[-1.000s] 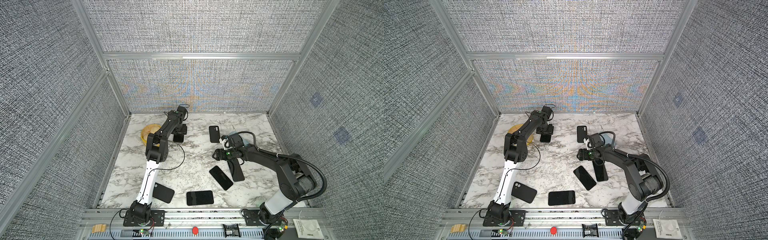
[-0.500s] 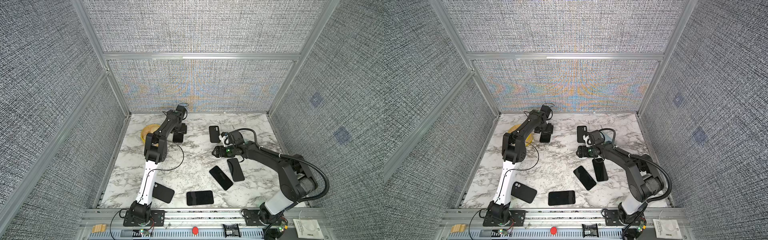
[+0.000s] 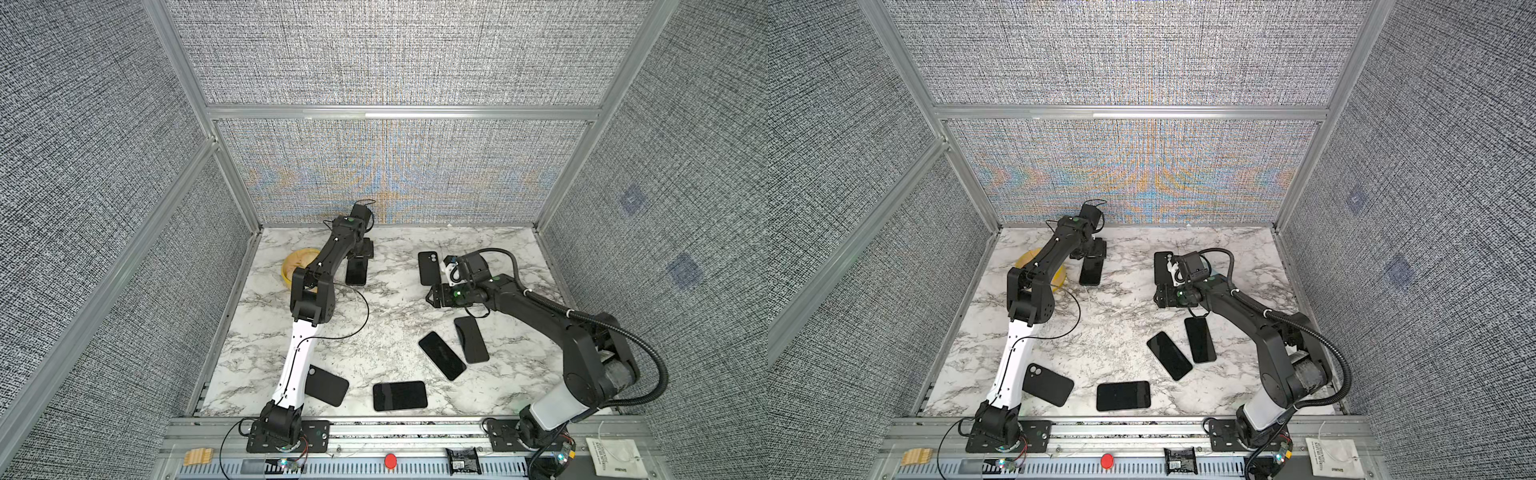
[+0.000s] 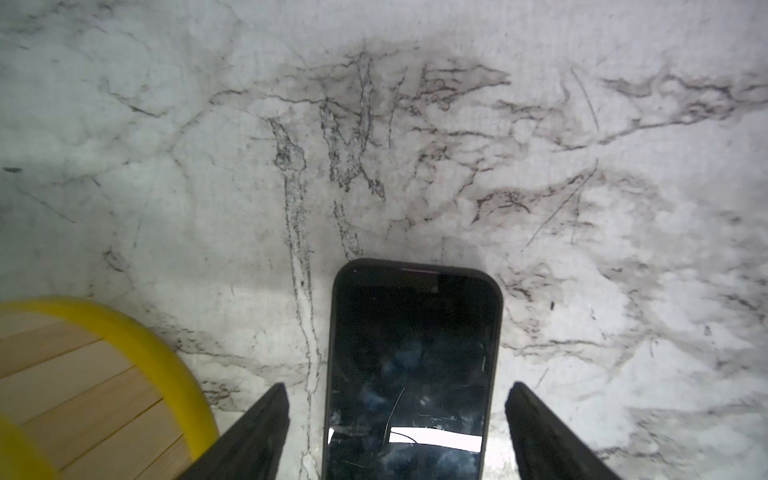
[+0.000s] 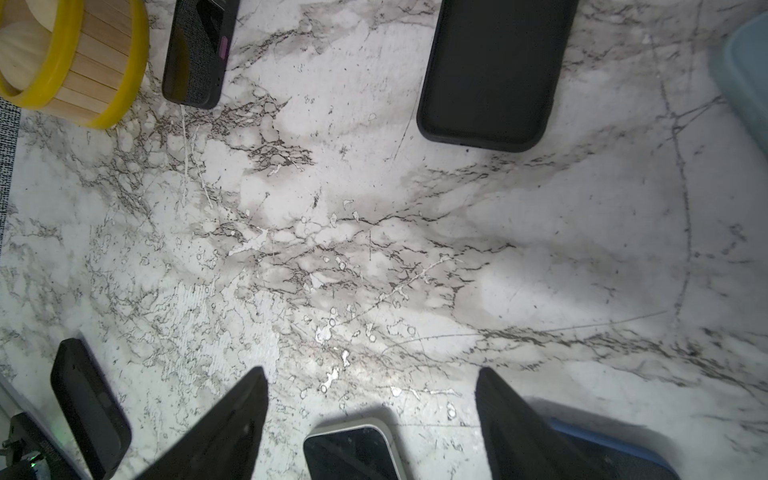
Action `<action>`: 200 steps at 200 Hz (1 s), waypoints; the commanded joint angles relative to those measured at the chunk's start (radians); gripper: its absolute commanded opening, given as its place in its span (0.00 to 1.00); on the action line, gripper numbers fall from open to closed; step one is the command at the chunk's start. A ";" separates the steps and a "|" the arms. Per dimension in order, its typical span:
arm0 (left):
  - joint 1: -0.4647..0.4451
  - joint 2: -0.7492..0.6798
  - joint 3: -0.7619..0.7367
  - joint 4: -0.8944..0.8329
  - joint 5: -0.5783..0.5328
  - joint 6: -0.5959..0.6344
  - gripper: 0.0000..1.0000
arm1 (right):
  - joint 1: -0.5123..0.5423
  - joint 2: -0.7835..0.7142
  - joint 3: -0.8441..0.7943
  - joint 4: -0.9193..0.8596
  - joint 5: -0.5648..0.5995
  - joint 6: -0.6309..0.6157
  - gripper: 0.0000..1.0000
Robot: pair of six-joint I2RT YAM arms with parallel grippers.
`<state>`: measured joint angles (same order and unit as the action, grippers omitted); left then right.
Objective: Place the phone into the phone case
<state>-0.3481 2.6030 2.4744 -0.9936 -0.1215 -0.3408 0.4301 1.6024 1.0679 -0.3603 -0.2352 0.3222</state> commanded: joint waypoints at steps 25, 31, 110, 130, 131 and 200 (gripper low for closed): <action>-0.006 -0.007 -0.040 0.095 0.057 0.050 0.87 | 0.004 0.006 0.006 -0.012 0.008 -0.008 0.81; -0.005 -0.001 -0.032 0.084 0.035 0.054 0.87 | 0.003 0.007 0.007 -0.011 0.007 -0.008 0.81; -0.008 0.030 -0.043 0.069 -0.086 0.066 0.87 | 0.004 0.017 -0.016 0.007 -0.005 -0.003 0.81; -0.008 0.032 -0.040 0.068 -0.083 0.064 0.87 | 0.005 0.017 -0.018 0.006 -0.005 -0.003 0.81; -0.007 0.032 -0.040 0.069 -0.083 0.064 0.87 | 0.005 0.017 -0.019 0.006 -0.004 -0.003 0.81; -0.010 -0.055 -0.055 0.035 -0.021 -0.015 0.87 | 0.001 0.010 0.054 -0.069 0.076 -0.053 0.81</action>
<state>-0.3576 2.6148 2.4302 -0.9413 -0.1799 -0.2974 0.4316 1.6161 1.0801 -0.3843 -0.2146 0.3073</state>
